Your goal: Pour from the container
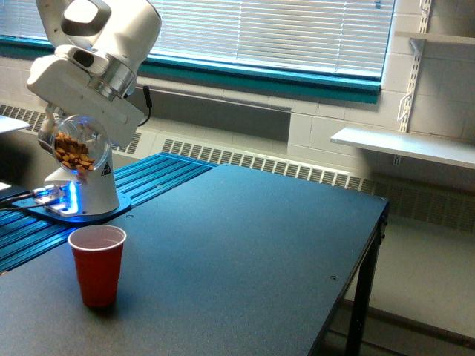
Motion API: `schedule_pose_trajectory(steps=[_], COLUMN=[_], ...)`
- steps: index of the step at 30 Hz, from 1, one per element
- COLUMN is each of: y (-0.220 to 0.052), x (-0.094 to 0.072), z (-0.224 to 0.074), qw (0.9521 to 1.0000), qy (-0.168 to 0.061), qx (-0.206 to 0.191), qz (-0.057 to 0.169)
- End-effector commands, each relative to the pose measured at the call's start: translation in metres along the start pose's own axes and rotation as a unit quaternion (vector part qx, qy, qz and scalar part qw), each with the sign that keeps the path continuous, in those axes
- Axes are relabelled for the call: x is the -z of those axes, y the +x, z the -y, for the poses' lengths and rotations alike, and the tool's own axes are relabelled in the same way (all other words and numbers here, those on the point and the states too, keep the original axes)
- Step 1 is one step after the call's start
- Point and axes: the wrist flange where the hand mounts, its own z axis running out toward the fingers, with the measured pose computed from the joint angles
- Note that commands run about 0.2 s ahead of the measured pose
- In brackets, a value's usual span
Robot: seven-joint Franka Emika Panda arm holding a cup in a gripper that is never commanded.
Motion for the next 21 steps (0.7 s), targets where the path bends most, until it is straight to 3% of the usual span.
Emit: schedule_pose_trajectory(steps=[1, 21], y=[0.0005, -0.0058], x=[0.0034, 0.0013], z=[0.0057, 0.0100], qw=[0.9999, 0.9991], qy=[-0.006, -0.029], qx=[0.005, 0.026], qz=[-0.010, -0.017])
